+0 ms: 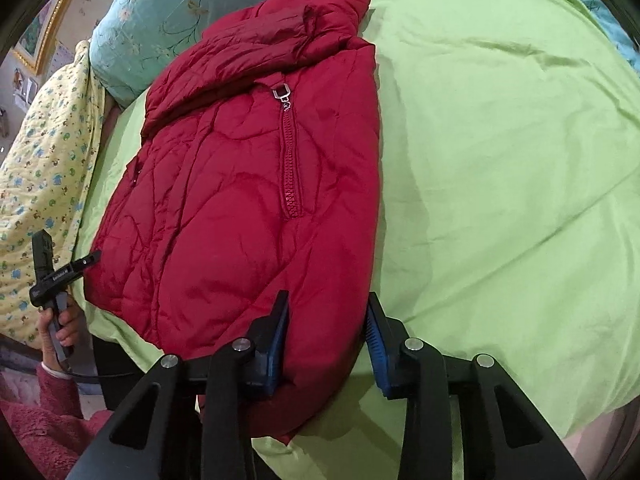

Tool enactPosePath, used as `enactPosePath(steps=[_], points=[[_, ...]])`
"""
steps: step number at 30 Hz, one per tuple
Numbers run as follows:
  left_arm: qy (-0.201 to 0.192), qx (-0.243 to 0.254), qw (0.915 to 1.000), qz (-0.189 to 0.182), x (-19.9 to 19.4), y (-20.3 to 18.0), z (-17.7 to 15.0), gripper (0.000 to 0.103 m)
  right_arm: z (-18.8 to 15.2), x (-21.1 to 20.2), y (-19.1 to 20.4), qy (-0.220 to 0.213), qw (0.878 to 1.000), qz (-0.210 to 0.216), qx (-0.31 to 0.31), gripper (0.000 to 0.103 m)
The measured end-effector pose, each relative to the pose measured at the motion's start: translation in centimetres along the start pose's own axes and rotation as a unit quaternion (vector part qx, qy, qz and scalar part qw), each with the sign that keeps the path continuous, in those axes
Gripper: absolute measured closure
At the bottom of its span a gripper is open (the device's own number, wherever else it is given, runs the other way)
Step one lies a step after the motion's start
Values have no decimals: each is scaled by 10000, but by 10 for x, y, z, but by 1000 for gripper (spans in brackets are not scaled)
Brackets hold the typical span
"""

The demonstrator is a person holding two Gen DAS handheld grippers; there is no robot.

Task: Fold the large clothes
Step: 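Move both tools to the coat hem and grasp it, then lift the hem with both tools and fold it toward the collar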

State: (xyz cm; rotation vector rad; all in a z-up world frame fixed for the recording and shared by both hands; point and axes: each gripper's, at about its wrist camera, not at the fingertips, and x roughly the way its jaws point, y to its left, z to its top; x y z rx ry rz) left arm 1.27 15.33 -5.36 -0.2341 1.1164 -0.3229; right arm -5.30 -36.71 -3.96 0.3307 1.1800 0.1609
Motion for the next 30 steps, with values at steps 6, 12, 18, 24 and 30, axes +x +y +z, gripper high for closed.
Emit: enactPosePath(steps=[6, 12, 18, 24, 30], points=[[251, 94, 9992, -285, 11, -7, -7, 38, -4, 7, 6, 49, 9999, 107, -63, 54], [283, 305, 9985, -347, 16, -16, -21, 40, -10, 7, 6, -62, 9996, 256, -76, 52], [184, 523, 9966, -614, 8, -22, -22, 83, -15, 1, 16, -170, 9984, 451, -283, 76], [-154, 739, 9939, -800, -20, -31, -23, 87, -17, -15, 17, -395, 9940, 975, -286, 80], [-425, 705, 9906, -1089, -34, -33, -6, 87, -4, -31, 15, -829, 9851, 1498, -179, 81]])
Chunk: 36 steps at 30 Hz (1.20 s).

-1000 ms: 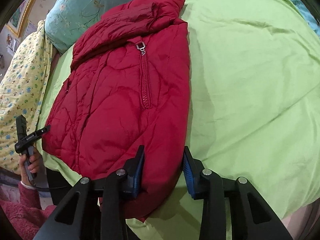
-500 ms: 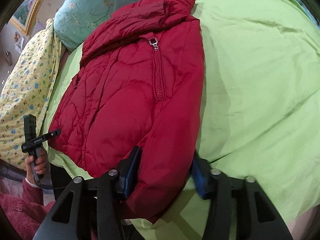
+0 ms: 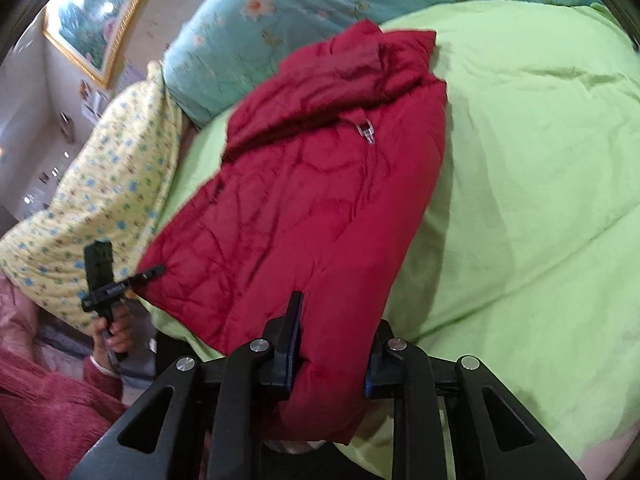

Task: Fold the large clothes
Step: 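Lift the hem with both tools and fold it toward the collar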

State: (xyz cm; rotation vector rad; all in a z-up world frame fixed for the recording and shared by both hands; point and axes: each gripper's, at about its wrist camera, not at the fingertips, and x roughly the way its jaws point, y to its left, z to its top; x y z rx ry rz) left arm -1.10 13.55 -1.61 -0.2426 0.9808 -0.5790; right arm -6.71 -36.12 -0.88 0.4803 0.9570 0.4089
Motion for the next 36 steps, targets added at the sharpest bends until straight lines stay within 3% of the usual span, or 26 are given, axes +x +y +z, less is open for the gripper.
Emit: enactPosePath(steps=[4, 10, 17, 24, 36], points=[[-343, 83, 9992, -166, -12, -7, 25, 87, 23, -8, 7, -426, 9985, 332, 4, 82], [-893, 291, 9953, -228, -25, -21, 79, 87, 70, -16, 17, -1128, 9924, 498, -41, 82], [-1313, -231, 9904, -352, -21, -3, 132, 87, 124, -16, 8, -1771, 9836, 265, 190, 82], [-1487, -445, 9875, -266, -6, 3, 179, 87, 169, -2, -1, -2012, 9787, 32, 400, 82], [-1374, -828, 9870, -41, 48, 26, 254, 87, 231, 37, -26, -2159, 9724, -377, 797, 80]])
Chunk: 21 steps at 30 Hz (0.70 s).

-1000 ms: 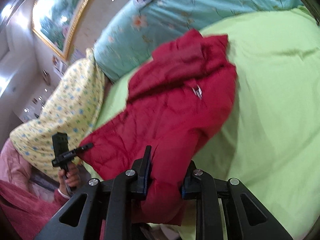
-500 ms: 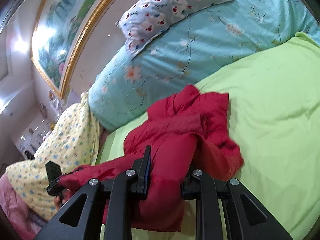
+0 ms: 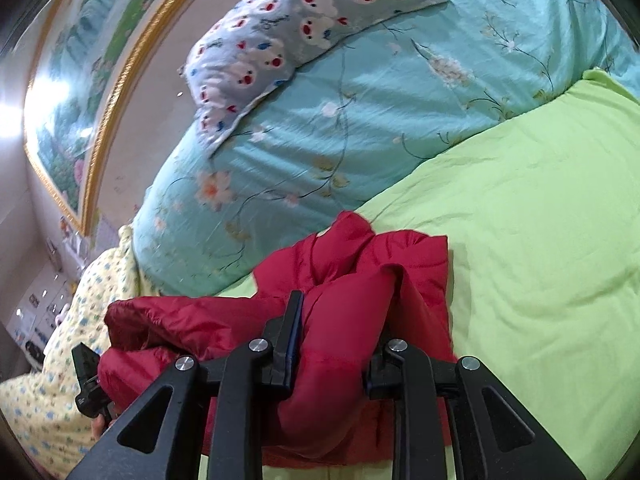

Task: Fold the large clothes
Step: 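Lift the hem with both tools and fold it toward the collar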

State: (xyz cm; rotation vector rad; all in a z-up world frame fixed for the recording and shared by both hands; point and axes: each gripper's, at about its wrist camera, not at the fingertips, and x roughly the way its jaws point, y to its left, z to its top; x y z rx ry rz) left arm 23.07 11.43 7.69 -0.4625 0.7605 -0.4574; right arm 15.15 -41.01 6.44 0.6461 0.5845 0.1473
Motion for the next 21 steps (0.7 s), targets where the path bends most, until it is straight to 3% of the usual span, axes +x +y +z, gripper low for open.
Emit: enactPosePath(steps=[12, 16, 21], points=[[465, -85, 9969, 628, 100, 30, 16, 85, 11, 83, -31, 105, 9968, -715, 331, 78], [295, -223, 9974, 626, 114, 38, 20, 84, 12, 102, -42, 54, 9957, -818, 422, 78], [87, -46, 9965, 829, 132, 36, 26, 84, 16, 121, -51, -18, 9943, -934, 506, 78]])
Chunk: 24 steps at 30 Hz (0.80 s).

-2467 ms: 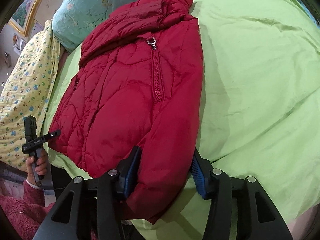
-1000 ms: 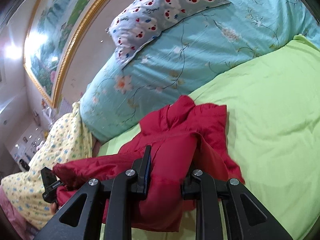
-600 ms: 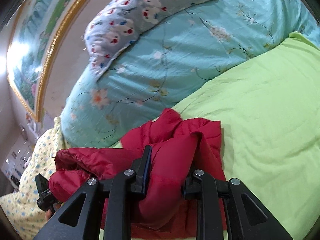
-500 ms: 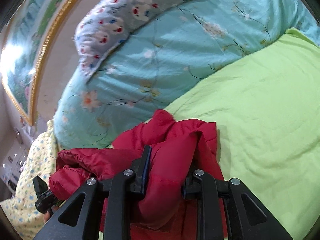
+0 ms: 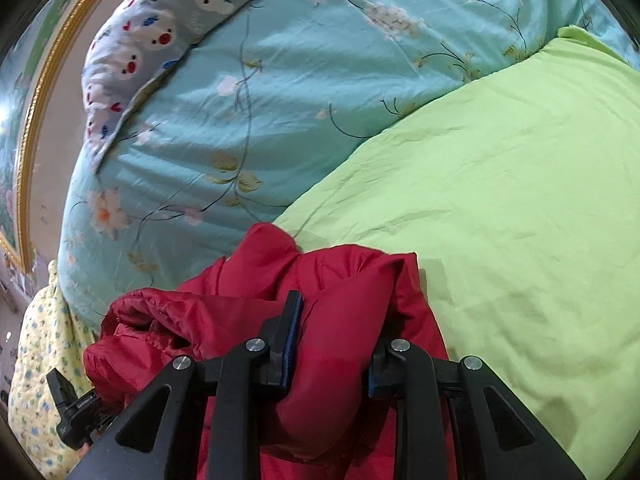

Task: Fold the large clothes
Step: 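Lift the hem with both tools and fold it toward the collar, then open both tools and release the folded hem onto the coat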

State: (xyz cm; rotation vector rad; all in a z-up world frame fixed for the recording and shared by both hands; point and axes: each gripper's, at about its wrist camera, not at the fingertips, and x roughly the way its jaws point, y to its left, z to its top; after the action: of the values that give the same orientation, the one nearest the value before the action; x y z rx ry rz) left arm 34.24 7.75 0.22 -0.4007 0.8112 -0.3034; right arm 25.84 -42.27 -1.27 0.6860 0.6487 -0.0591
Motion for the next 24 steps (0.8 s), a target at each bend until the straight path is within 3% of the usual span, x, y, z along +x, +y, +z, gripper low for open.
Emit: enactPosePath(steps=[6, 12, 18, 22, 24], points=[[160, -170, 9997, 102, 27, 10, 5, 84, 3, 25, -7, -5, 9999, -19, 112, 76], [167, -107, 9998, -14, 6, 10, 5, 82, 1, 35, -6, -71, 9999, -98, 50, 76], [-16, -86, 9998, -180, -31, 7, -2, 72, 2, 40, 0, -127, 9996, -224, -73, 76], [-385, -48, 9992, -106, -65, 2, -8, 54, 5, 44, 2, -162, 9991, -367, -107, 76], [-463, 88, 9987, -185, -75, -4, -14, 54, 7, 48, 2, -171, 9989, -415, -94, 76]])
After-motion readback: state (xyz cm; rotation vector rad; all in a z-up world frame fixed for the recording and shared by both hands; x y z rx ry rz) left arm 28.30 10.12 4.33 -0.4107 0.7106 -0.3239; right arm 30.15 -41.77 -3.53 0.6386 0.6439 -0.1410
